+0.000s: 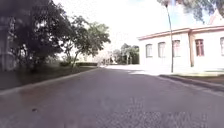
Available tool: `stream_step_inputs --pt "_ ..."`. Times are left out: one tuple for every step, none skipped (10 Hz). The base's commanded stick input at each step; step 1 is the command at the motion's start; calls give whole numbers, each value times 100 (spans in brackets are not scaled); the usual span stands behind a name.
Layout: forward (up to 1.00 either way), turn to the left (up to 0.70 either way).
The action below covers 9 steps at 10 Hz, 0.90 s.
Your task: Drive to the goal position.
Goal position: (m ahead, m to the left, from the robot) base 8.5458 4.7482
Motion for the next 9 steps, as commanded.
stream_step_inputs --pt "85 0" --pt "85 0" --pt "85 0" --pt "85 0" --pt "85 0" --pt "85 0" --pt "85 0" --pt "85 0" --pt "85 0"
